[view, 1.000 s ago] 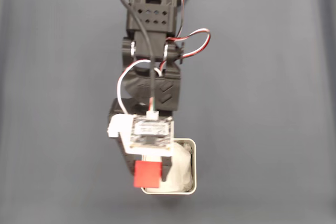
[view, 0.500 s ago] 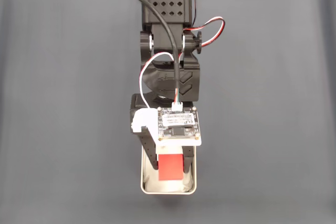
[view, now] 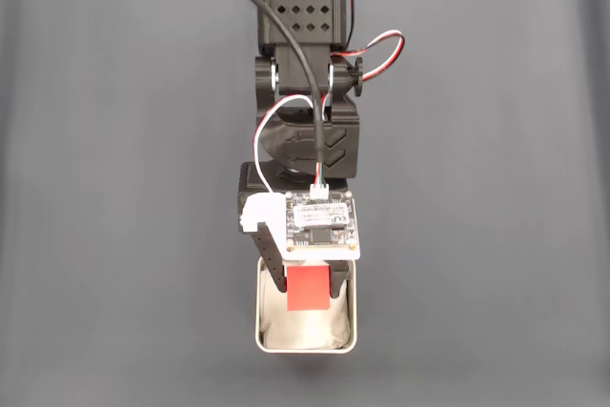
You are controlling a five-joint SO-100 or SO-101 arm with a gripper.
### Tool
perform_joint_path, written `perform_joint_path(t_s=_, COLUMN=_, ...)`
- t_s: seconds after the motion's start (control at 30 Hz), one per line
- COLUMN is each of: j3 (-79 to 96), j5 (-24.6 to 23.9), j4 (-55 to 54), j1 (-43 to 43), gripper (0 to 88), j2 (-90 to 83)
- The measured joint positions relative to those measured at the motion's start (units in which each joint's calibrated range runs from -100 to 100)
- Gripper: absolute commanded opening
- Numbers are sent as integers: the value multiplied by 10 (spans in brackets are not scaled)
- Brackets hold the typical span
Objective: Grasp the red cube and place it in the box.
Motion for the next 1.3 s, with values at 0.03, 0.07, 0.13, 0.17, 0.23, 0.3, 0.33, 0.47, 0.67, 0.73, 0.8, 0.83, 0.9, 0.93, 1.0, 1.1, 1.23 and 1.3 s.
perform_joint_path(t_s=0.03, j3=0, j5=0, j4=-2, j1=0, gripper=77, j2=0)
perform_joint_path(t_s=0.07, j3=0, j5=0, j4=-2, j1=0, gripper=77, j2=-1)
perform_joint_path(t_s=0.13, j3=1, j5=0, j4=-4, j1=0, gripper=77, j2=-1)
perform_joint_path(t_s=0.17, j3=1, j5=0, j4=-6, j1=0, gripper=77, j2=-1)
perform_joint_path(t_s=0.23, j3=1, j5=0, j4=-9, j1=0, gripper=77, j2=-1)
perform_joint_path(t_s=0.3, j3=1, j5=0, j4=-12, j1=0, gripper=77, j2=-1)
perform_joint_path(t_s=0.33, j3=1, j5=0, j4=-12, j1=0, gripper=77, j2=-1)
perform_joint_path(t_s=0.47, j3=1, j5=0, j4=-15, j1=0, gripper=77, j2=-1)
perform_joint_path(t_s=0.67, j3=1, j5=0, j4=-18, j1=0, gripper=79, j2=-1)
perform_joint_path(t_s=0.73, j3=1, j5=0, j4=-18, j1=0, gripper=95, j2=-1)
perform_joint_path(t_s=0.8, j3=1, j5=0, j4=-19, j1=0, gripper=221, j2=-1)
perform_joint_path(t_s=0.83, j3=1, j5=0, j4=-19, j1=0, gripper=286, j2=-1)
perform_joint_path(t_s=0.9, j3=1, j5=0, j4=-19, j1=0, gripper=343, j2=-1)
perform_joint_path(t_s=0.93, j3=1, j5=0, j4=-19, j1=1, gripper=355, j2=-1)
perform_joint_path(t_s=1.0, j3=4, j5=-2, j4=-20, j1=1, gripper=369, j2=-1)
perform_joint_path(t_s=1.1, j3=10, j5=-2, j4=-20, j1=1, gripper=379, j2=-1)
perform_joint_path(t_s=1.23, j3=12, j5=-2, j4=-20, j1=1, gripper=381, j2=-1)
perform_joint_path(t_s=1.3, j3=13, j5=-2, j4=-20, j1=1, gripper=381, j2=-1)
